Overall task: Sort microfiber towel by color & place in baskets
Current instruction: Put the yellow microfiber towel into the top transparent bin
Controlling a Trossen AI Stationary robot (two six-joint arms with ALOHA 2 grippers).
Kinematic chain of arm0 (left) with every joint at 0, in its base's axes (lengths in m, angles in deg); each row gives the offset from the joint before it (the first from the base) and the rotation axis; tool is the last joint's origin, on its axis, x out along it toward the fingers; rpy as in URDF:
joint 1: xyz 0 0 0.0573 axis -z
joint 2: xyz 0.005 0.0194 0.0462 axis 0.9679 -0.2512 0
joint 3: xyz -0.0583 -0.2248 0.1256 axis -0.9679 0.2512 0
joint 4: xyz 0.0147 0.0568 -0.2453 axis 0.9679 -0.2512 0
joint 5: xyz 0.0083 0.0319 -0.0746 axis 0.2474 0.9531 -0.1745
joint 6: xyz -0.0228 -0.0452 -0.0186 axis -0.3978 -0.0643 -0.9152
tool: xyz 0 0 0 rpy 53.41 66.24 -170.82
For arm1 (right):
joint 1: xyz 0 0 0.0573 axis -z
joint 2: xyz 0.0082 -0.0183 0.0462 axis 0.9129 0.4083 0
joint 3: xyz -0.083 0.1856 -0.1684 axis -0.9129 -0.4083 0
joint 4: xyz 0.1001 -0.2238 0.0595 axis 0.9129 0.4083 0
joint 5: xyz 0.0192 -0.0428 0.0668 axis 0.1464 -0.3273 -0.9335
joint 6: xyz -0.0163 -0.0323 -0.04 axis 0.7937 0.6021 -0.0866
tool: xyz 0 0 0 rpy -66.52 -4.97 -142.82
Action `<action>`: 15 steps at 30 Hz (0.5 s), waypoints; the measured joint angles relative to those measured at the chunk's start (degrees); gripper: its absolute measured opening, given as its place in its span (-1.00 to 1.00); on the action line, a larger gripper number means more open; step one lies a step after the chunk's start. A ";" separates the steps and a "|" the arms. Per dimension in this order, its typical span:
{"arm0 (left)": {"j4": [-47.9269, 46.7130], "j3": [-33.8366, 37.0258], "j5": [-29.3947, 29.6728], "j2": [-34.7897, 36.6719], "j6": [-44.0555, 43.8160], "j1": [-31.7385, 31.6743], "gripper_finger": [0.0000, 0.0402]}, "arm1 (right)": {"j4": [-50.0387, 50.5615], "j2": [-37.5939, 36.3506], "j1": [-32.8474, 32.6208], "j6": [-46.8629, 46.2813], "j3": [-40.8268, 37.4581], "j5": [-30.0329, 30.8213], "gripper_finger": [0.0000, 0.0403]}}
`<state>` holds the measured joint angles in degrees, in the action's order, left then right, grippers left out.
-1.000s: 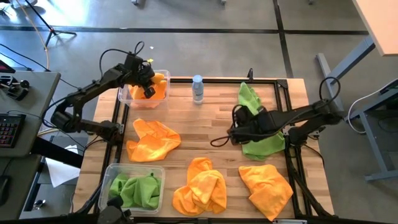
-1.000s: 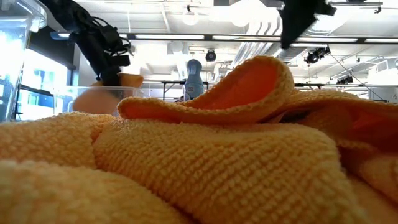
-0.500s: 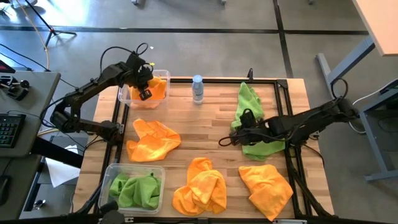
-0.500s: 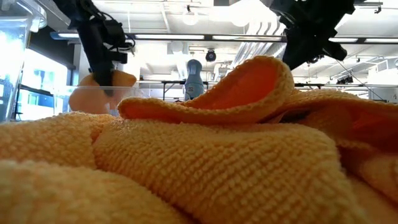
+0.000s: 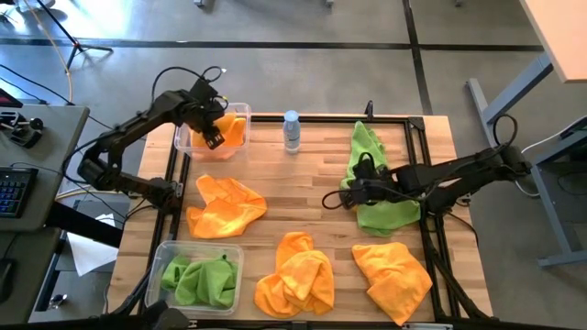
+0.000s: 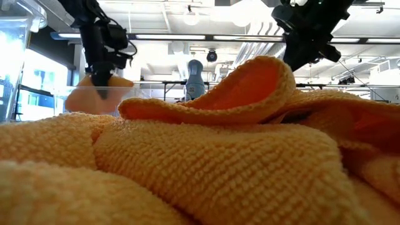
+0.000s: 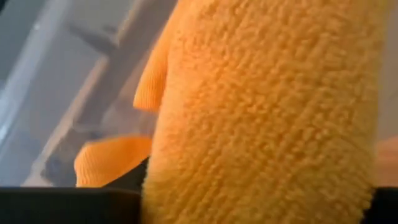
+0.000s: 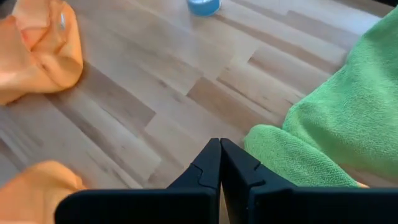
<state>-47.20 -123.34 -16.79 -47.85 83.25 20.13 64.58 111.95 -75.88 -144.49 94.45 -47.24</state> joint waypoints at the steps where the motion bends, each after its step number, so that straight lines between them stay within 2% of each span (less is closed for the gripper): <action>1: -0.95 0.01 0.79 -0.16 -0.40 0.04 -0.08 | 0.03 0.00 0.00 0.66 0.00 -0.68 -1.00; 7: -2.62 -0.31 1.43 0.34 -3.45 0.58 0.04 | 0.78 0.00 -0.09 2.51 0.00 -2.55 -1.00; 15: -1.89 -7.44 1.48 0.42 -5.85 1.43 0.05 | 1.72 -0.07 -0.09 5.01 0.00 -4.00 -1.00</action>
<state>-49.09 -130.78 -15.31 -47.43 77.40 21.56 66.29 111.89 -75.97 -139.48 94.45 -51.24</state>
